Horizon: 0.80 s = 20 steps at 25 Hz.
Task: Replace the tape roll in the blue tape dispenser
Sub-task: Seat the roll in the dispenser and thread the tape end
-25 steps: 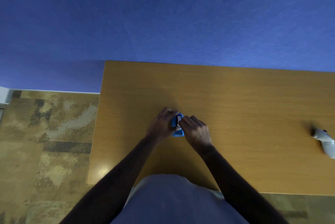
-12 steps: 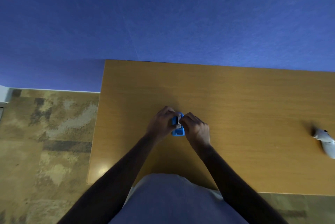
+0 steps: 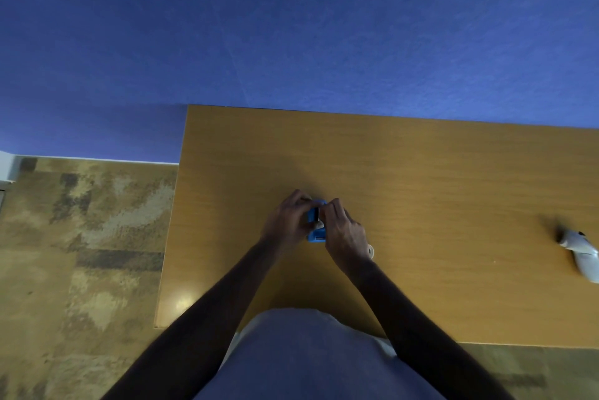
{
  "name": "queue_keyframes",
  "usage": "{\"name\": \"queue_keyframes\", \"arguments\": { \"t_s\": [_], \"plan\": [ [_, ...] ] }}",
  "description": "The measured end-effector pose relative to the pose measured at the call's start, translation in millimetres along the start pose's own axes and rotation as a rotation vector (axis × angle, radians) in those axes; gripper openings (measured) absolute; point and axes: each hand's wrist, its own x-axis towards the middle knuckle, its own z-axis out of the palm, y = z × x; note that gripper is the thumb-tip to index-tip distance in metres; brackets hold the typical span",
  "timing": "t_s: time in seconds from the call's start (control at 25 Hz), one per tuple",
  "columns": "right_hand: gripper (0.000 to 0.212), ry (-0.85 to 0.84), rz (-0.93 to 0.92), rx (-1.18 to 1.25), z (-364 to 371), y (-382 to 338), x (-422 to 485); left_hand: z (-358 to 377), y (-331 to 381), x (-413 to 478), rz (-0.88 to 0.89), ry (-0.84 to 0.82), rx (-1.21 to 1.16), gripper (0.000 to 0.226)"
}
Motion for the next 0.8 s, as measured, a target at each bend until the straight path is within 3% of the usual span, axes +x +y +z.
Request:
{"name": "queue_keyframes", "arguments": {
  "t_s": [0.8],
  "plan": [
    [0.023, -0.009, 0.028, 0.159, 12, 3, -5, 9, 2, -2, -0.001, 0.050, 0.007, 0.036]
  ]
}}
